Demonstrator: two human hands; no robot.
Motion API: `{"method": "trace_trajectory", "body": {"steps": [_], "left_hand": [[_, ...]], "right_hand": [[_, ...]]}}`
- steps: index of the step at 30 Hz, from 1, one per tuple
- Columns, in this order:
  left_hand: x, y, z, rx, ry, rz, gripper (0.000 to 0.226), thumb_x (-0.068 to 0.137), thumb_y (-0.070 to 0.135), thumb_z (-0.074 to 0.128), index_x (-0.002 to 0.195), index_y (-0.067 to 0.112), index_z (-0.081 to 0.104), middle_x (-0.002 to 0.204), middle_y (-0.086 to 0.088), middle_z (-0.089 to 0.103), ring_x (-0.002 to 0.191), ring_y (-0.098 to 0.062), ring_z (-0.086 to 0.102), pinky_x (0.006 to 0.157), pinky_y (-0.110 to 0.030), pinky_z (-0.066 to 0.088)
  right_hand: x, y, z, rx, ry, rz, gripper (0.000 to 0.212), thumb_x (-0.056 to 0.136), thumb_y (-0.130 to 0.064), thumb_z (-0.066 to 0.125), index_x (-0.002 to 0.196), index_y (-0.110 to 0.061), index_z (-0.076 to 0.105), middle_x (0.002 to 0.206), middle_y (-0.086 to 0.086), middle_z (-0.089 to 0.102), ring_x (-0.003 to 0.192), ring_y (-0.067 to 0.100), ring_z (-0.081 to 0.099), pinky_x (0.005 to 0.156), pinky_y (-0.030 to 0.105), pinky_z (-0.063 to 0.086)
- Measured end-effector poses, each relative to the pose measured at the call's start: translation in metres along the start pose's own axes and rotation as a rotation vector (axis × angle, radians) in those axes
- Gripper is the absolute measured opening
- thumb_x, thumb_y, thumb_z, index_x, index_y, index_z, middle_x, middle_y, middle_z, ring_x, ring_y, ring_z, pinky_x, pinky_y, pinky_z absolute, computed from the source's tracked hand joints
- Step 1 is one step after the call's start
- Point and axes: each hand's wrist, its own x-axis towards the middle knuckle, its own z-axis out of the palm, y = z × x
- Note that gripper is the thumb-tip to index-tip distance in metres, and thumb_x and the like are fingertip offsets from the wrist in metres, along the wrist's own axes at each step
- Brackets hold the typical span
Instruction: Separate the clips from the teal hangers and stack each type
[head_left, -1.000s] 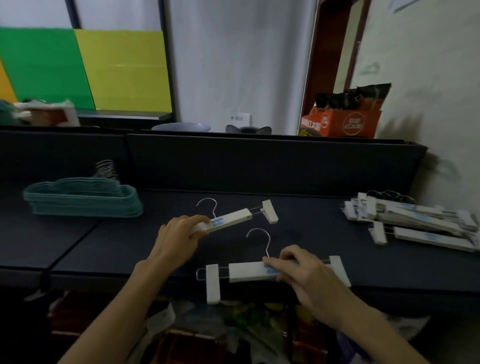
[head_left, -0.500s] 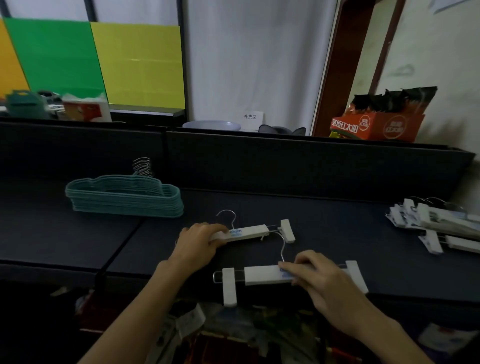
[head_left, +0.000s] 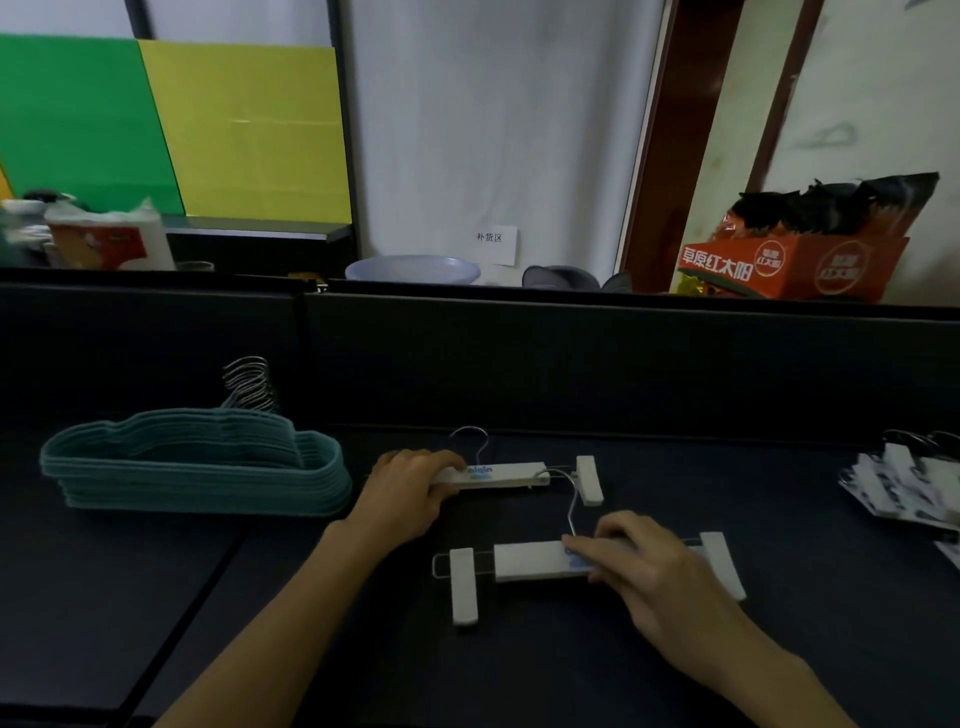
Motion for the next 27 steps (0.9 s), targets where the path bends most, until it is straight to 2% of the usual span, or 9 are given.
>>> {"method": "trace_trajectory", "body": {"steps": [8,13,19,22,27], "left_hand": [[0.027,-0.010,0.003,-0.016,-0.023,0.002,0.033,0.091,0.030,0.056,0.123,0.034,0.052,0.118,0.004,0.059,0.109,-0.015,0.053,0.097,-0.032,0.041],[0.027,-0.012,0.005,0.010,0.000,0.048,0.035,0.090,0.031,0.056,0.125,0.032,0.051,0.119,0.004,0.059,0.110,-0.015,0.052,0.096,-0.030,0.039],[0.002,-0.008,-0.005,-0.155,0.146,0.067,0.042,0.091,0.024,0.055,0.132,0.029,0.048,0.133,0.007,0.051,0.122,-0.013,0.044,0.103,-0.031,0.038],[-0.026,-0.011,-0.012,-0.235,0.215,0.070,0.038,0.093,0.025,0.053,0.131,0.030,0.049,0.130,0.009,0.053,0.120,-0.010,0.046,0.099,-0.027,0.041],[-0.065,-0.018,-0.025,-0.259,0.364,0.003,0.033,0.092,0.025,0.055,0.125,0.025,0.056,0.122,0.003,0.060,0.110,-0.013,0.054,0.091,-0.032,0.048]], "right_hand": [[0.021,0.008,0.015,-0.022,-0.007,0.005,0.055,0.081,-0.018,0.069,0.129,-0.036,0.050,0.108,-0.008,0.052,0.091,0.006,0.055,0.074,0.023,0.053],[0.024,0.007,0.017,-0.034,0.021,0.020,0.052,0.083,-0.017,0.067,0.129,-0.034,0.051,0.107,-0.008,0.051,0.090,0.008,0.054,0.072,0.024,0.053],[0.025,0.000,0.020,-0.066,0.034,0.083,0.047,0.086,-0.021,0.064,0.129,-0.035,0.051,0.108,-0.009,0.049,0.090,0.008,0.053,0.072,0.026,0.053],[0.030,-0.004,0.025,-0.076,0.038,0.094,0.044,0.087,-0.020,0.063,0.128,-0.033,0.054,0.107,-0.009,0.049,0.089,0.009,0.054,0.073,0.027,0.053],[0.045,-0.020,0.030,-0.075,0.051,0.100,0.040,0.088,-0.020,0.061,0.127,-0.030,0.056,0.106,-0.006,0.051,0.089,0.008,0.053,0.077,0.024,0.049]]}}
